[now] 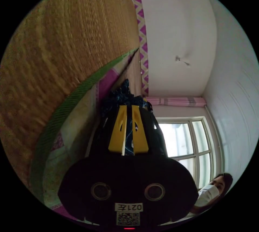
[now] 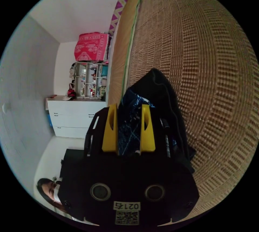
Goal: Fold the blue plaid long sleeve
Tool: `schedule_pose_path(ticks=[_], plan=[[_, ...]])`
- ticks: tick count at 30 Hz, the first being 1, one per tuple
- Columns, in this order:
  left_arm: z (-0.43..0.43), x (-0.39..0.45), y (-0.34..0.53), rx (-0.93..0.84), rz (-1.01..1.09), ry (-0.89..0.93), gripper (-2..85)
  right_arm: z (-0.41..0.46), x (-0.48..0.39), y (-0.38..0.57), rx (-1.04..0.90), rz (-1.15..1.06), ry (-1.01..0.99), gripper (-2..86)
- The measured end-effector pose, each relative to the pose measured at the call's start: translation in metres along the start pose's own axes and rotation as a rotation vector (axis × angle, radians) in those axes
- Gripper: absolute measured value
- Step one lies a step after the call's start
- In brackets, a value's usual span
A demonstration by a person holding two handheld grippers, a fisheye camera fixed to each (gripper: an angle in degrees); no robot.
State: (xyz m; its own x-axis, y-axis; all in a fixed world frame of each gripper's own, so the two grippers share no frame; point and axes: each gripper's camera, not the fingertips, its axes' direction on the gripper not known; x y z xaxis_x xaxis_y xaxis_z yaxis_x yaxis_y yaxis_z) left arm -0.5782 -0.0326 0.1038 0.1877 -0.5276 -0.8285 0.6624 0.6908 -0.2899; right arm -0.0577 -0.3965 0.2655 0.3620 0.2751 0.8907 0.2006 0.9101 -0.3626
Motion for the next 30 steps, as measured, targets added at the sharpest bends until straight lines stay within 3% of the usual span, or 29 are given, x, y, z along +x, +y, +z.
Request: schedule_pose_path(ticks=[3, 9, 11, 13, 14, 15, 17, 20, 22, 26, 30], plan=[[-0.031, 0.011, 0.004, 0.076, 0.065, -0.063, -0.9, -0.034, -0.018, 0.016, 0.045, -0.079, 0.006, 12.1], [0.026, 0.086, 0.012, -0.091, 0.475, -0.258, -0.3, 0.055, -0.087, 0.060, -0.270, -0.367, 0.260, 10.3], [0.058, 0.103, 0.008, -0.145, 0.595, -0.348, 0.1, 0.110, -0.098, 0.080, -0.337, -0.471, 0.537, 10.2], [0.089, 0.107, 0.001, -0.177, 0.693, -0.528, 0.1, 0.125, -0.101, 0.088, -0.321, -0.521, 0.650, 9.8], [0.108, 0.098, -0.009, -0.225, 0.699, -0.688, -0.3, 0.118, -0.102, 0.088, -0.313, -0.513, 0.625, 9.7], [0.115, 0.083, -0.019, -0.273, 0.669, -0.732, -0.6, 0.111, -0.103, 0.088, -0.303, -0.505, 0.597, 9.6], [0.102, 0.076, -0.030, -0.258, 0.592, -0.658, -0.7, 0.061, -0.108, 0.096, -0.203, -0.481, 0.522, 9.2], [0.077, 0.089, -0.027, -0.195, 0.665, -0.697, -0.7, -0.013, -0.096, 0.121, -0.069, -0.417, 0.482, 9.3], [0.053, 0.094, -0.022, -0.147, 0.696, -0.673, -0.3, -0.045, -0.070, 0.134, -0.046, -0.303, 0.414, 9.7], [0.026, 0.073, -0.014, -0.270, 0.530, -0.482, 7.7, -0.071, 0.010, 0.146, -0.016, -0.011, 0.189, 11.5], [0.007, 0.054, -0.004, -0.263, 0.391, -0.386, 12.6, -0.074, 0.048, 0.140, 0.058, 0.113, 0.072, 13.0]])
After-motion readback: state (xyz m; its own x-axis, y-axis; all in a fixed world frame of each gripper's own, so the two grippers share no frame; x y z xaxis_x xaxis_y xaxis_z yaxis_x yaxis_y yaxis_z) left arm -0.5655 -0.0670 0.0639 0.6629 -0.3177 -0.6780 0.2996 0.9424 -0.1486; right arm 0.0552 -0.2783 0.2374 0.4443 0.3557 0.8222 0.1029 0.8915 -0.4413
